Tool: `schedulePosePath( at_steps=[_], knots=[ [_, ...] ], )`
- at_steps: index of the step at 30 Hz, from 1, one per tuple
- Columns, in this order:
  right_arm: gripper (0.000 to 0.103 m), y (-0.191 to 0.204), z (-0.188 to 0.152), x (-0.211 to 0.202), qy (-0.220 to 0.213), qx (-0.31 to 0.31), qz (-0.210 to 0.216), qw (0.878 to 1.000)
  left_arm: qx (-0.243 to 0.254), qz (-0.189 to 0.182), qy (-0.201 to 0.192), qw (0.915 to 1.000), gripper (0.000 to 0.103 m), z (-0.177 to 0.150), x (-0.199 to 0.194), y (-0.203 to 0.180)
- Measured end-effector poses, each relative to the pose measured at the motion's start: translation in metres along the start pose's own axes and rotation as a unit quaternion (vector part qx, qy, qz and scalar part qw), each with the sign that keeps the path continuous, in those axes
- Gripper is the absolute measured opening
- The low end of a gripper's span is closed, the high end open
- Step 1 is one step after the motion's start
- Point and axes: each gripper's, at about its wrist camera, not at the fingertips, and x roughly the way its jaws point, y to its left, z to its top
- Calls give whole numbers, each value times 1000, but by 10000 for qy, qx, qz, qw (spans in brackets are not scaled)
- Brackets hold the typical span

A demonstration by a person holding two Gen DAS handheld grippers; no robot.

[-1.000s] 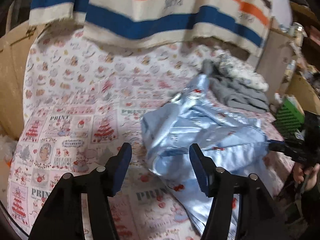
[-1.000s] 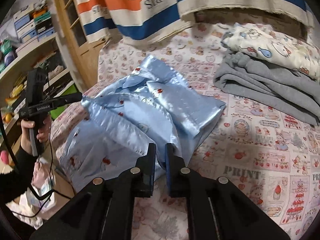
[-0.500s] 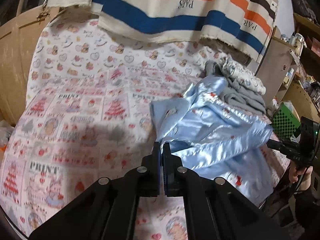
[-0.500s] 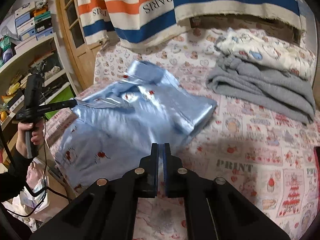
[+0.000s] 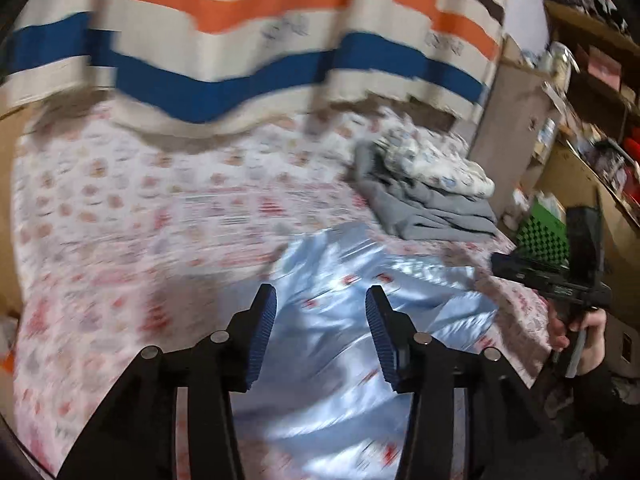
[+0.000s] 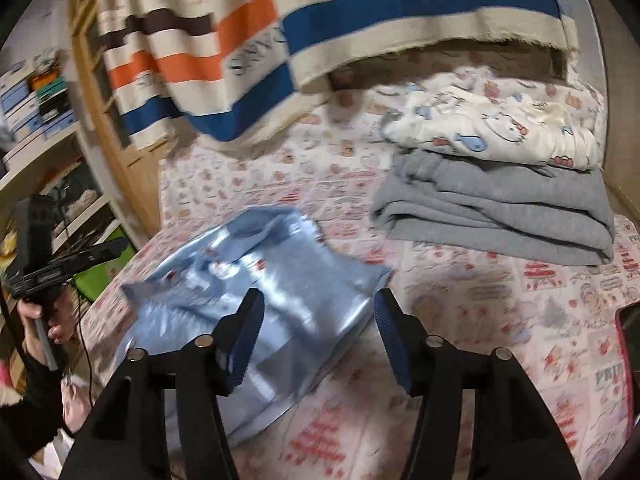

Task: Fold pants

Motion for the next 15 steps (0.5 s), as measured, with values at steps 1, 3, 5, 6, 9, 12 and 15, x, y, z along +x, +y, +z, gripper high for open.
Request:
schedulePosePath(
  at_steps=[1,3,5,6,9,12,15],
  knots=[
    [58,-7,4,6,115,193,75,9997,-11,-103,172,9998,45,7,13,-5],
    [58,-18,6,19,367,413,285,9981,-91,-321,448,9984,45,17,37,-13],
    [55,-22,6,31,585,484,350,9965,-87,-394,664,9970,45,25,60,-21],
    [52,-23,5,36,682,500,362,9958,-101,-314,761,9966,45,28,71,-23],
    [51,-26,3,47,764,598,466,9942,-219,-149,982,9948,45,34,104,-23],
    [15,-24,5,52,716,470,511,9950,-284,-218,1112,9931,15,34,123,-22],
    [2,-14,9,45,351,52,603,9975,-278,-138,1028,9942,2,34,114,-18]
  ],
)
